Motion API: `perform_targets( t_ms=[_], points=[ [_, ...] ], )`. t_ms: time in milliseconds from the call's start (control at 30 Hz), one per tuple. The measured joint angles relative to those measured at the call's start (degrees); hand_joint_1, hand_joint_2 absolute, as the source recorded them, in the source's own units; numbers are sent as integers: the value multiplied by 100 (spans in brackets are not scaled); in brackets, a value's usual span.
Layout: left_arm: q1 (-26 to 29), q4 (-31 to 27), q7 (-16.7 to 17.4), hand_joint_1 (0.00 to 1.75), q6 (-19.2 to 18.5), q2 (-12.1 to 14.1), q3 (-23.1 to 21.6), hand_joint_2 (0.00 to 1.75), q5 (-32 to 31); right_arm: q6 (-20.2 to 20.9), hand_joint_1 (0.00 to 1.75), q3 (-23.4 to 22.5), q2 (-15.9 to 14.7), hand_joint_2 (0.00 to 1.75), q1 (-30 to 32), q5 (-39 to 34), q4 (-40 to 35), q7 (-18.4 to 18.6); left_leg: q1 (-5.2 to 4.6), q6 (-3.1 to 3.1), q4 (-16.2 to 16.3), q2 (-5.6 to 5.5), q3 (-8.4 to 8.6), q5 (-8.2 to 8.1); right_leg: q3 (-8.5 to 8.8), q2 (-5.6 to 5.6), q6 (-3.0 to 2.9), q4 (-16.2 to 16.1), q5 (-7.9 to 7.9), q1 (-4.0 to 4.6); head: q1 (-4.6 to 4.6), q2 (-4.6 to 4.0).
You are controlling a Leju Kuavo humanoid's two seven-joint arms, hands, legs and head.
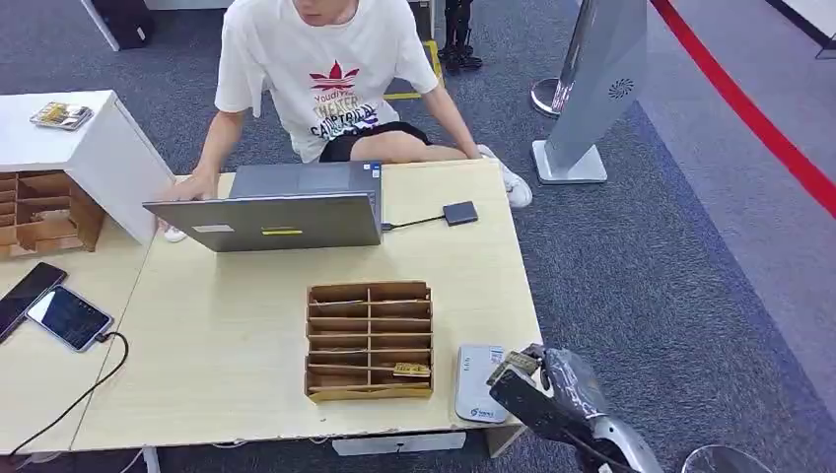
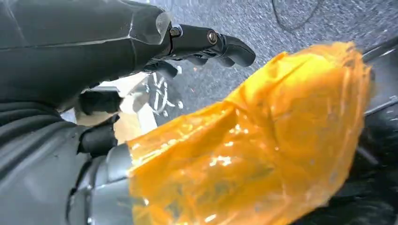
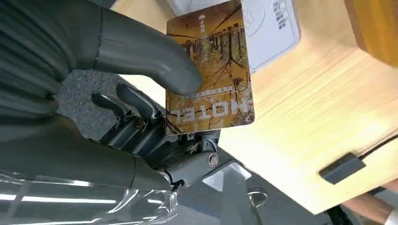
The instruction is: Pass the card to the sensor for recognition and then transmit it.
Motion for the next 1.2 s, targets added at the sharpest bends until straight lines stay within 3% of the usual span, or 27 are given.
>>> perform_targets(
  t_ms=[100, 333, 700, 1200],
  points=[
    [-6, -2, -234, 0, -221, -200, 388, 0, -425, 11, 175, 121, 0, 175, -102, 31, 118, -24, 0, 0, 0, 1, 2, 0, 1, -1, 0, 0, 0, 0, 0, 0],
    [-23, -4, -363, 0, -282, -446, 906, 0, -584, 116, 175, 425, 37, 175, -352, 57, 304, -114, 1, 0, 0, 1, 5, 0, 2, -1, 0, 0, 0, 1, 2, 0],
    [-33, -4, -464, 0, -280, -514, 1054, 0, -602, 223, 175, 899, 55, 175, -860, -39, 228, -230, 0, 0, 0, 1, 7, 1, 4, 0, 0, 0, 0, 0, 0, 0],
    [-75, -4, -505, 0, -332, -543, 1124, 0, -674, 173, 175, 1221, 26, 175, -1089, 450, 392, 77, 0, 0, 1, 0, 6, 1, 4, -1, 0, 0, 0, 0, 0, 0]
  ],
)
